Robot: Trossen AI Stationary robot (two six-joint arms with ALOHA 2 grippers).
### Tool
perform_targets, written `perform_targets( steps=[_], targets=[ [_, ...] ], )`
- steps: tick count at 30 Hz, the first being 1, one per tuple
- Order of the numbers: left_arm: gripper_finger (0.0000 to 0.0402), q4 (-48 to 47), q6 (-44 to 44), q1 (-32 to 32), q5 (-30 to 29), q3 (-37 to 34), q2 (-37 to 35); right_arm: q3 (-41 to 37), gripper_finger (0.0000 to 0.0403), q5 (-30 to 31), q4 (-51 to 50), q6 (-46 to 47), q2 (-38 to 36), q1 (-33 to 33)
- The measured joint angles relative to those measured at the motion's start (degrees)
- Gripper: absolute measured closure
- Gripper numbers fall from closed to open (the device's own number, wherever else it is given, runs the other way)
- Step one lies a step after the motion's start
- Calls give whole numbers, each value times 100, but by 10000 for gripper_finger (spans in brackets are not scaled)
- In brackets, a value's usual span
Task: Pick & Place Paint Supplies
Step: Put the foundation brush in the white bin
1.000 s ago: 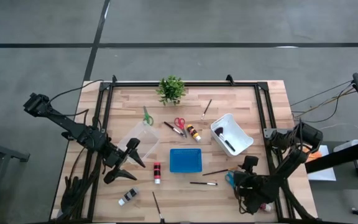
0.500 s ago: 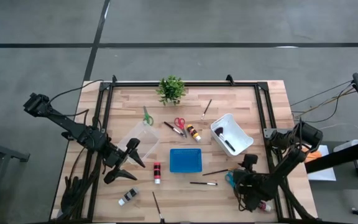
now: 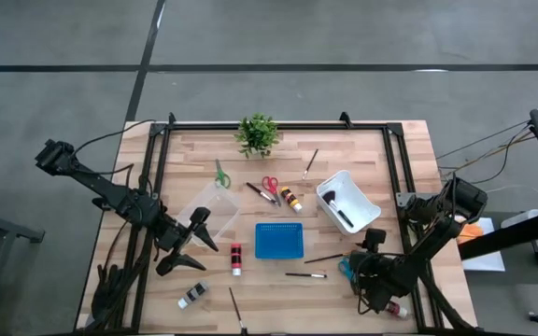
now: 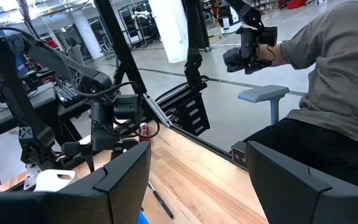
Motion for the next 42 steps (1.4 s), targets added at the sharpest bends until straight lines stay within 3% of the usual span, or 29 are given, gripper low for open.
perform_targets(
  steps=[5,14,42],
  targets=[
    [132,0,0,0,0,0,0,-117,256,-91,195,63,-89,0],
    [132,-1,0,0,0,-1,0,-227,386,-295,504,-7,-100,6],
    [133,-4,-2,0,-1,-10,-2,-176,395,-276,551,-41,-84,22]
  ],
)
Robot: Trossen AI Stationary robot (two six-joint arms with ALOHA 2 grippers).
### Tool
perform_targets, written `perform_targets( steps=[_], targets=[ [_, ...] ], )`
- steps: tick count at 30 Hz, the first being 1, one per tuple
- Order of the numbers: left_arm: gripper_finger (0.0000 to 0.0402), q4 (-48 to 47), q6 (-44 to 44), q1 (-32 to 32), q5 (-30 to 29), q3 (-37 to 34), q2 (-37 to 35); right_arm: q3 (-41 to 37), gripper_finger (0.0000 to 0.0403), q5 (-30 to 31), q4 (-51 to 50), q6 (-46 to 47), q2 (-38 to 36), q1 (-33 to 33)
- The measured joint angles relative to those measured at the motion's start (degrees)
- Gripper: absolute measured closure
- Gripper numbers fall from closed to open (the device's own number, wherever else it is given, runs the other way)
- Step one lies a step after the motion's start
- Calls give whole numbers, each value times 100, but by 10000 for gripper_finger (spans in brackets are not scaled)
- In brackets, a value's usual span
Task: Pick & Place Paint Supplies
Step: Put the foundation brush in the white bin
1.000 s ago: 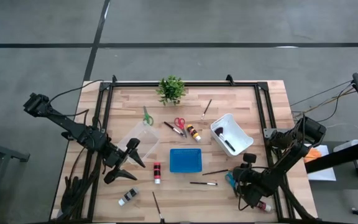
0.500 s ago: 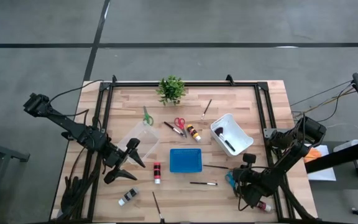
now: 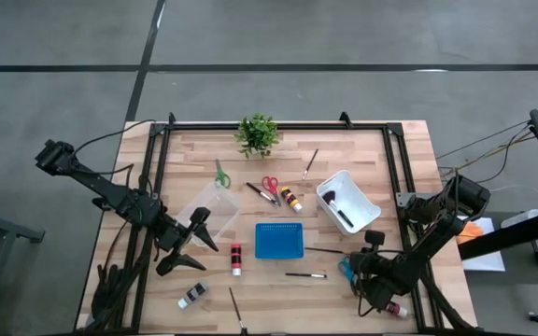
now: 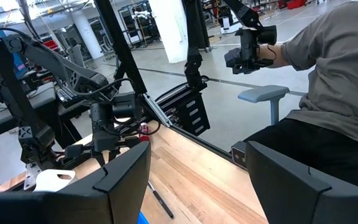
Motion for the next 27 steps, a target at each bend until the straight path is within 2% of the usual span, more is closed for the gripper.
perform_targets(
  steps=[9,27],
  targets=[
    [133,86,0,0,-43,-71,-2,498,395,-51,-571,-12,26,55],
    [133,87,-1,2,-43,-71,0,1697,395,433,-2397,615,-26,394]
  ],
)
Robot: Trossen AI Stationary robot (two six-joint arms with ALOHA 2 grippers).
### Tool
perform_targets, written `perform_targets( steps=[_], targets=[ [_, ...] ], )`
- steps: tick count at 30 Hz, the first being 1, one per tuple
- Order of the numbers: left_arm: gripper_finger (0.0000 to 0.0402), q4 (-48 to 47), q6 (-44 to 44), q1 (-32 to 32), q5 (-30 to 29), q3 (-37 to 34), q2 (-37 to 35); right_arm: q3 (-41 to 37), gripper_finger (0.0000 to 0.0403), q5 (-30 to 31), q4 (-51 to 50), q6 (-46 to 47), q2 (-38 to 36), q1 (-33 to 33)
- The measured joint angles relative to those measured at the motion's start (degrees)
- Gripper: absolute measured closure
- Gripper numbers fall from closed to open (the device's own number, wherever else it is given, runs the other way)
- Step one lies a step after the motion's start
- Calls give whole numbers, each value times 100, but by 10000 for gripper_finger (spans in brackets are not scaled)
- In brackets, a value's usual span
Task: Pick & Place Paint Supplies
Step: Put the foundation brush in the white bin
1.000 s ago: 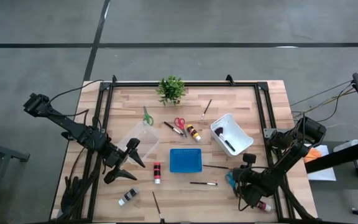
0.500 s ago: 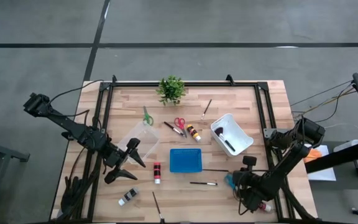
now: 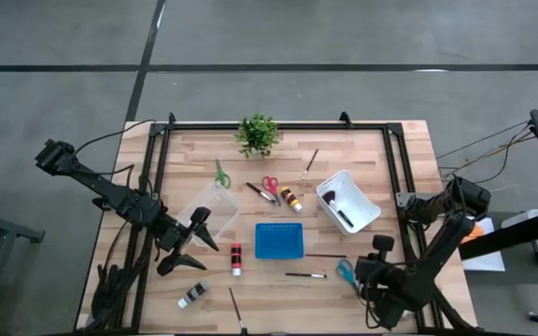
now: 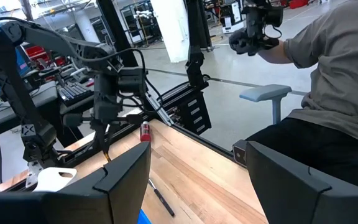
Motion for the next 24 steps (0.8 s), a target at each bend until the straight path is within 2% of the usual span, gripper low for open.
perform_targets(
  steps=[9,16,24],
  targets=[
    [133,0,1,2,0,2,0,501,395,466,-1050,465,-1,69],
    [133,-1,1,2,0,2,0,650,395,860,-1910,1362,-39,56],
    [132,-1,1,2,0,4,2,525,395,879,-1943,2047,-114,-53]
  ],
)
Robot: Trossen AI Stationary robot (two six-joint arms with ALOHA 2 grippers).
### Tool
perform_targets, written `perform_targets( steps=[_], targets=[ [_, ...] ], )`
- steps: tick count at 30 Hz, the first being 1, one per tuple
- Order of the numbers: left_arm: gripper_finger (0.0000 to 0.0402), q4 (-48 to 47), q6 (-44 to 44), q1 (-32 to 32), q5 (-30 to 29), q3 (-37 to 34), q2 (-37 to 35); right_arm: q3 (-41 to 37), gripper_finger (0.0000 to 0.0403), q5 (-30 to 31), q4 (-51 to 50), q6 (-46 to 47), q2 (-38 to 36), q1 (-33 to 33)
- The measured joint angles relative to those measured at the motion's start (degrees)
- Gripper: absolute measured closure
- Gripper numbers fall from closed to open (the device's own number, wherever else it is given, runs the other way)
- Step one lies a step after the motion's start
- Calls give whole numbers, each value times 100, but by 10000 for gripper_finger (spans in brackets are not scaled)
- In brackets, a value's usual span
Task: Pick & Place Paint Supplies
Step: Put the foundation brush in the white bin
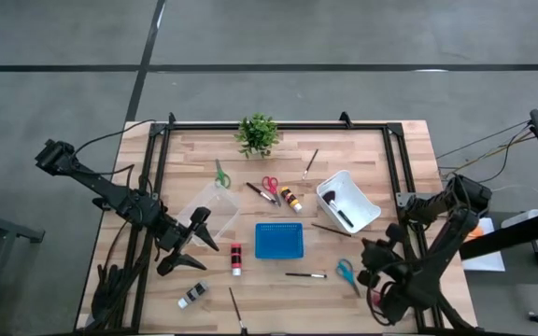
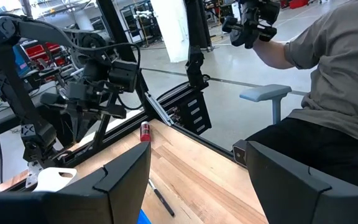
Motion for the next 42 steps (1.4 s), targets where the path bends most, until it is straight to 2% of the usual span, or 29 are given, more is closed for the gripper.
perform_targets(
  steps=[21,31,42],
  targets=[
    [132,-5,-17,0,2,0,0,-744,395,-143,0,352,-59,-1094],
    [132,-11,-15,0,2,0,0,-1147,395,-358,198,499,-702,-1648],
    [132,-9,-15,0,2,0,0,-1322,395,-590,887,-301,-1206,-2411]
  ],
)
